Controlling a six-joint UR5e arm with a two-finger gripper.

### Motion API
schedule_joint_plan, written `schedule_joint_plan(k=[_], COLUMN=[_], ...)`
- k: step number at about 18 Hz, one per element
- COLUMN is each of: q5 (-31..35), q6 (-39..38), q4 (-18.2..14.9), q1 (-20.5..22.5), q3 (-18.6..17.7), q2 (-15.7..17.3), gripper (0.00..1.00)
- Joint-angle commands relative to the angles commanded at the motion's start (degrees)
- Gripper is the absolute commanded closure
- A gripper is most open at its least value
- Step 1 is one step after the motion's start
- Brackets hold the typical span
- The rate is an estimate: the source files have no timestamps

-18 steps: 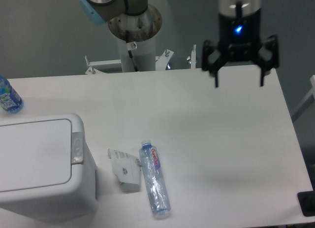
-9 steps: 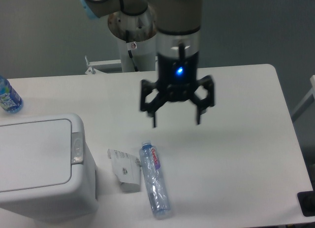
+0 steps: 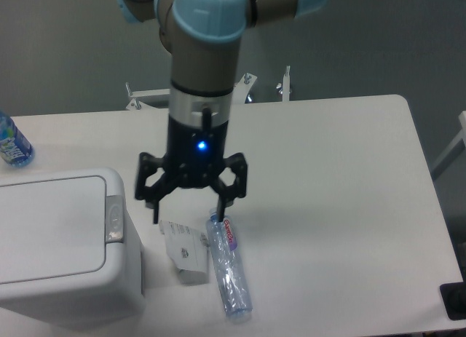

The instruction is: Open the trash can

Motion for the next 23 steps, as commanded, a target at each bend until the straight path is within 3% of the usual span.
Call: schedule_joint_plan(k=[23], q5=[0.3], q6=[-0.3], q4=[0.0], q1=[-2.0], q3=[-2.4], q2=[0.0], gripper=[0.00])
